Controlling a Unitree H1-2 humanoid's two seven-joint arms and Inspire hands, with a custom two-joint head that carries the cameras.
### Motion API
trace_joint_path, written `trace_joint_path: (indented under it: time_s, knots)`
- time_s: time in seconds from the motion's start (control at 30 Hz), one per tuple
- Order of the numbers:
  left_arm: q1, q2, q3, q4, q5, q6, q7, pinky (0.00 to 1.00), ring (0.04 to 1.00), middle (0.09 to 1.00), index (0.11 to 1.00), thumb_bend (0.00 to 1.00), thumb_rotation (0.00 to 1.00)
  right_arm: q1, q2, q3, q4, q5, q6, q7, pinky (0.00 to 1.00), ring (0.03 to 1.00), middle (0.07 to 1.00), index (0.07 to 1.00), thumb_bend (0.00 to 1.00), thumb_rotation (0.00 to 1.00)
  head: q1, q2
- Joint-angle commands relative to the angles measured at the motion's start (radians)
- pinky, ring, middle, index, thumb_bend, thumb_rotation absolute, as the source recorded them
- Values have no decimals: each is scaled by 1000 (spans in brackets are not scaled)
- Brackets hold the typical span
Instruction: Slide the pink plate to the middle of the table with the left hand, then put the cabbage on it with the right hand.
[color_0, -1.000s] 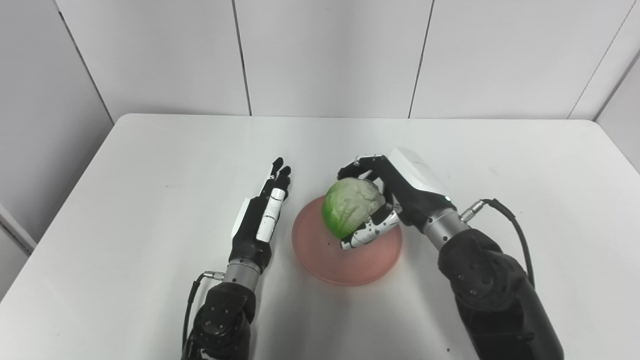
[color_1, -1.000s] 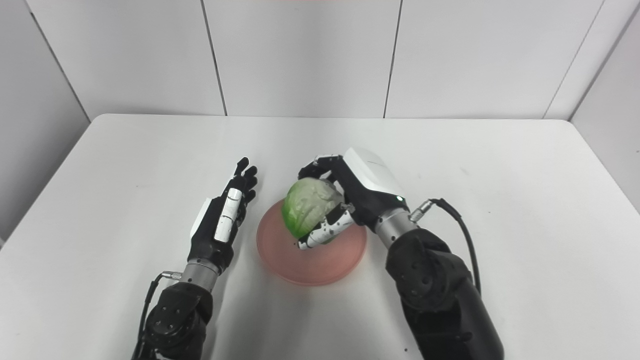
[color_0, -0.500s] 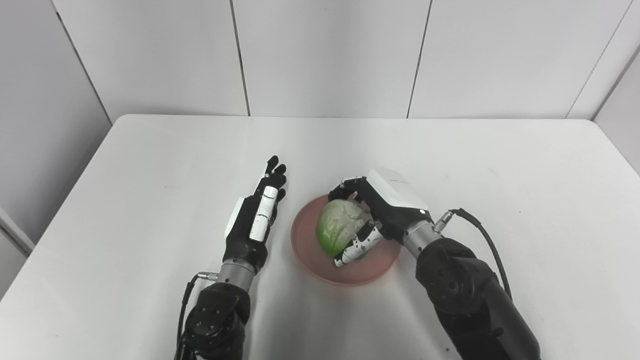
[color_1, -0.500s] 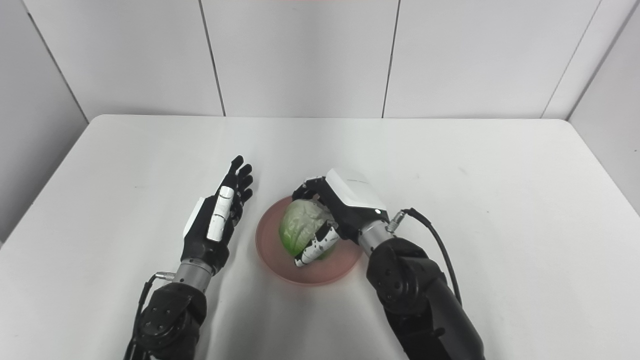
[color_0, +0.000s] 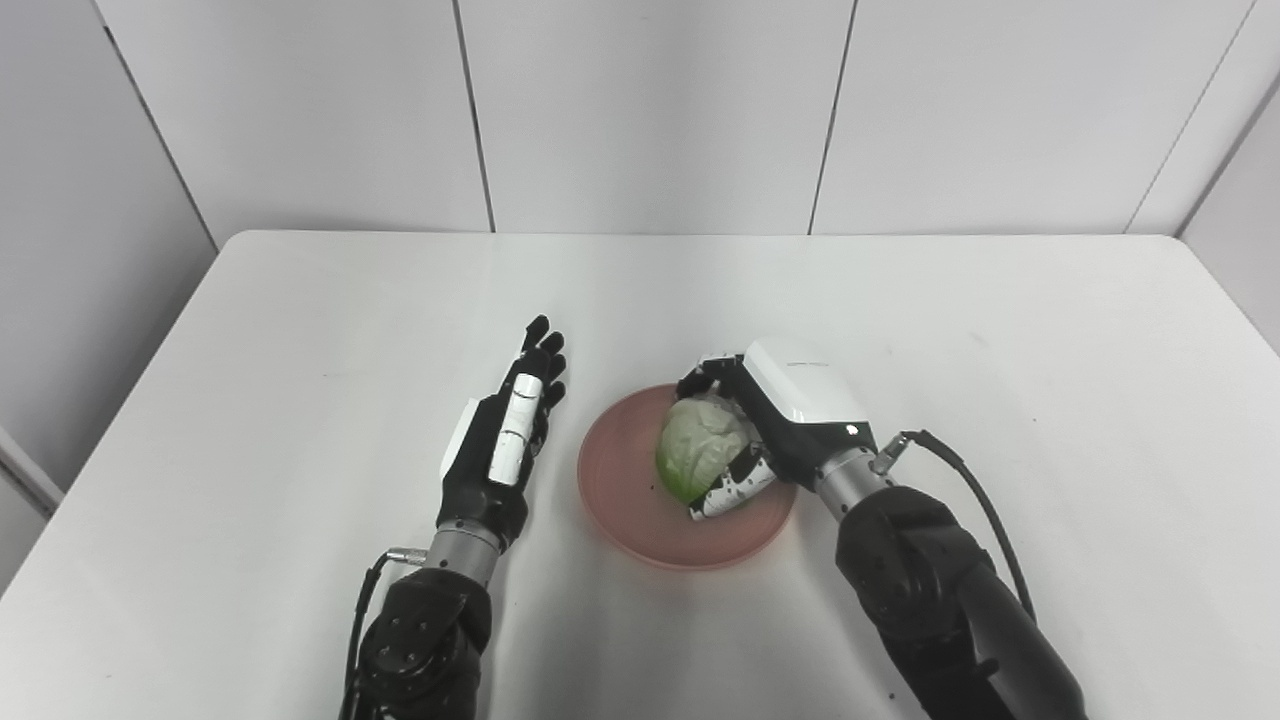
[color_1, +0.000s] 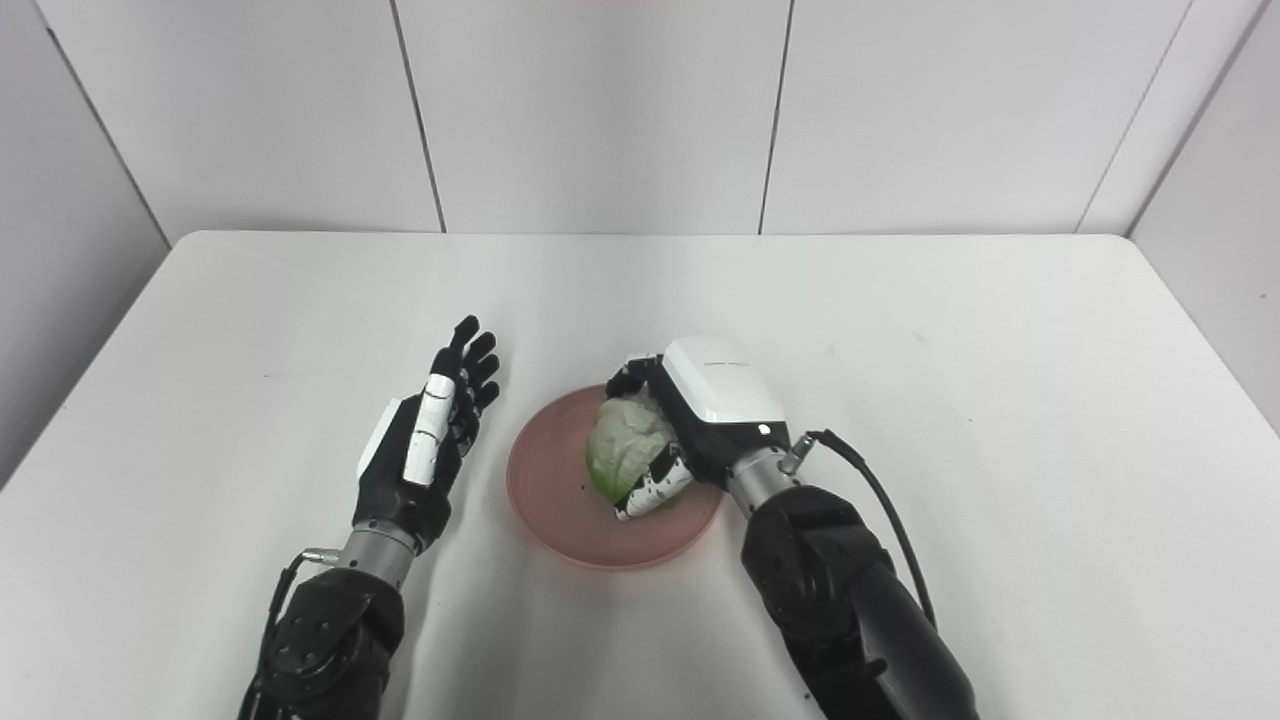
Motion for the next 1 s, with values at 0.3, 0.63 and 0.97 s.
trace_joint_path:
  time_s: [0.3,0.63,0.97]
  knots:
    - [-28,18,4,-21,-11,-27,-23,1000,997,995,990,757,929,16,-7,-22,-57,54,-81,-7,964,956,944,878,778,576,-2,0]
    - [-45,25,15,33,-15,-68,-35,1000,998,994,994,745,918,74,23,-102,-87,165,-156,-108,935,947,974,954,764,663,-13,-27]
    - [-39,22,16,71,32,-158,-13,1000,1000,1000,1000,715,947,165,68,-240,-152,313,-107,-129,863,967,1000,1000,854,973,10,-44]
